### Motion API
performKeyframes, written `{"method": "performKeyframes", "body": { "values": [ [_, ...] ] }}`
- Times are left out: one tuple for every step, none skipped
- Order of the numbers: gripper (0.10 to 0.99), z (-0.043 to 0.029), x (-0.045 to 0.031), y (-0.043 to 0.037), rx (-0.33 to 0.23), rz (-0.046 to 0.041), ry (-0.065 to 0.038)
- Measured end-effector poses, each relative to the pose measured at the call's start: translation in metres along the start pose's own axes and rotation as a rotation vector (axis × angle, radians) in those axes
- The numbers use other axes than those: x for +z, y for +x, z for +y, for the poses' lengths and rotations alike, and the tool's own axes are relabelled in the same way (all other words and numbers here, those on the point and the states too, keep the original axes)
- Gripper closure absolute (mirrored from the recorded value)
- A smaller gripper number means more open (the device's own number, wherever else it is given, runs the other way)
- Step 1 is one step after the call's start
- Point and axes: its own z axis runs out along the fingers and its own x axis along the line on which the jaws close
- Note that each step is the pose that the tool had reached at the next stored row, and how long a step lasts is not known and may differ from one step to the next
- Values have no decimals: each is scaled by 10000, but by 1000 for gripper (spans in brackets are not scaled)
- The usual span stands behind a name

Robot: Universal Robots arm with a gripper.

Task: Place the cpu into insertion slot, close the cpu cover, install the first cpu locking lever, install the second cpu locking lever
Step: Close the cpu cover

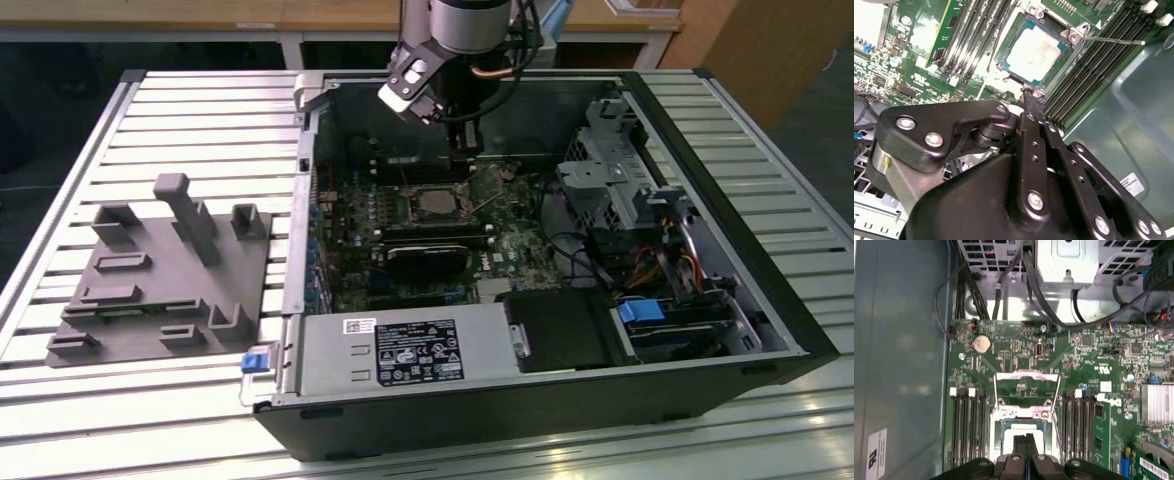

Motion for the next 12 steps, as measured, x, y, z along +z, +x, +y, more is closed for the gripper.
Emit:
{"method": "performKeyframes", "body": {
  "values": [
    [980, 2, -13, 0, 2, 12, 16],
    [980, 3, -34, 1, 2, 23, 28],
    [980, 5, -51, 1, 3, 36, 39],
    [980, 7, -58, 1, 1, 41, 49],
    [980, 11, -58, 1, -7, 44, 55],
    [980, 25, -57, 1, -23, 46, 57],
    [980, 46, -56, 0, -38, 47, 62],
    [980, 77, -54, 0, -45, 48, 71],
    [980, 105, -52, 0, -48, 48, 77],
    [980, 123, -51, -1, -51, 48, 80],
    [980, 145, -49, -1, -54, 48, 83],
    [980, 165, -48, -1, -57, 48, 85]
  ]
}}
